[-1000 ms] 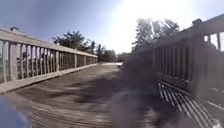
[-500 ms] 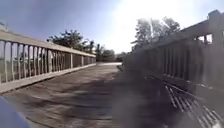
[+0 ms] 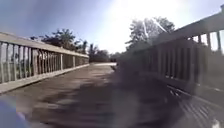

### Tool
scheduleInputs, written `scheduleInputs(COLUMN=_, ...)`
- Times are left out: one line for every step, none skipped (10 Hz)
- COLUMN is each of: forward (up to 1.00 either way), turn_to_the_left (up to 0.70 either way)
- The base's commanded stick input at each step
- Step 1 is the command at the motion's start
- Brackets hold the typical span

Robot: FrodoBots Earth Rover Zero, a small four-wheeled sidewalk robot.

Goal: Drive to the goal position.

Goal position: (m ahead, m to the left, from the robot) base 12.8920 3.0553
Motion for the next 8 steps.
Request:
scheduleInputs(forward=0.70, turn_to_the_left=0.00)
scheduleInputs(forward=0.70, turn_to_the_left=0.00)
scheduleInputs(forward=0.70, turn_to_the_left=0.00)
scheduleInputs(forward=0.70, turn_to_the_left=0.00)
scheduleInputs(forward=0.70, turn_to_the_left=0.00)
scheduleInputs(forward=0.70, turn_to_the_left=0.00)
scheduleInputs(forward=0.70, turn_to_the_left=0.00)
scheduleInputs(forward=0.70, turn_to_the_left=0.00)
